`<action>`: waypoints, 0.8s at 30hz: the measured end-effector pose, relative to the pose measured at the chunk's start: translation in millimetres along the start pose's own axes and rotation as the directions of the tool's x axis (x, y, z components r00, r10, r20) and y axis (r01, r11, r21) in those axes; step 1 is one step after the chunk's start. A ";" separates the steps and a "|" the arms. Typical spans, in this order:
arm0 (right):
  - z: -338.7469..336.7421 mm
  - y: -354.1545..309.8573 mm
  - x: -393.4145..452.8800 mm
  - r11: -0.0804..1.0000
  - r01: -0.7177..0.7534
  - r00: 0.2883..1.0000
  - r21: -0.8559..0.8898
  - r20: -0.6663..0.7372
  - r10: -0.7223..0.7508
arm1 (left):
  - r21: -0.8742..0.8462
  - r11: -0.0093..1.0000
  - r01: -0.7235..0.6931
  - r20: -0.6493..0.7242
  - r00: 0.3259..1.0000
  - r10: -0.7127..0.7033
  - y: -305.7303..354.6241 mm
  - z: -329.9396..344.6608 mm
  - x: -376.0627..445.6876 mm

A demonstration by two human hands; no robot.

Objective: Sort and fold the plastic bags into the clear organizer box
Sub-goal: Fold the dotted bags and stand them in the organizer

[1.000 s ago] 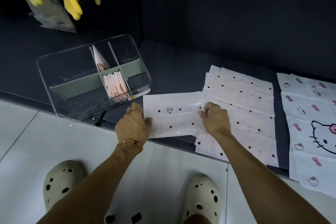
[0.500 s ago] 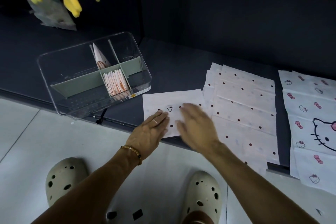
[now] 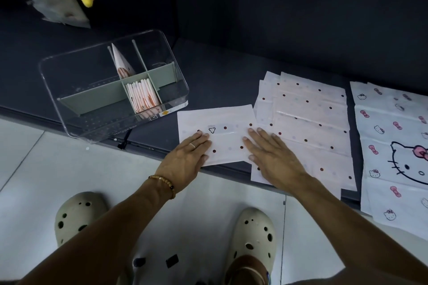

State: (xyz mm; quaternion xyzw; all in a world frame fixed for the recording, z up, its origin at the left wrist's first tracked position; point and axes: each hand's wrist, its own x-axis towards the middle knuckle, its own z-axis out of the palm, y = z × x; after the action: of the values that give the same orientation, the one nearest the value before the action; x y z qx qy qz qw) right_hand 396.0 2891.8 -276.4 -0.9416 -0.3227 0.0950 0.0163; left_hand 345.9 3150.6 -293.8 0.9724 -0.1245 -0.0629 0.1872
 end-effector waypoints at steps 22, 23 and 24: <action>-12.3 -28.1 14.9 0.993 0.114 0.974 0.030 -0.201 -0.105 | 0.049 0.997 0.062 0.100 0.993 -0.067 6.0 -5.0 0.8; -11.7 -29.1 17.1 0.994 0.095 0.977 0.049 -0.194 -0.083 | 0.046 0.996 0.073 0.111 0.991 -0.078 6.4 -5.1 1.5; -11.1 -29.5 19.1 0.994 0.075 0.981 0.085 -0.187 -0.057 | 0.044 0.996 0.077 0.113 0.990 -0.081 6.7 -5.4 1.6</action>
State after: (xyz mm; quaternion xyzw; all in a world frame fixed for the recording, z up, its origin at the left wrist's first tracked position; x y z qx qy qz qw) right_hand 395.1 2927.1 -266.0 -0.9334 -0.3461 0.0214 0.0926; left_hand 346.9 3146.1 -286.5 0.9749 -0.0976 -0.1235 0.1578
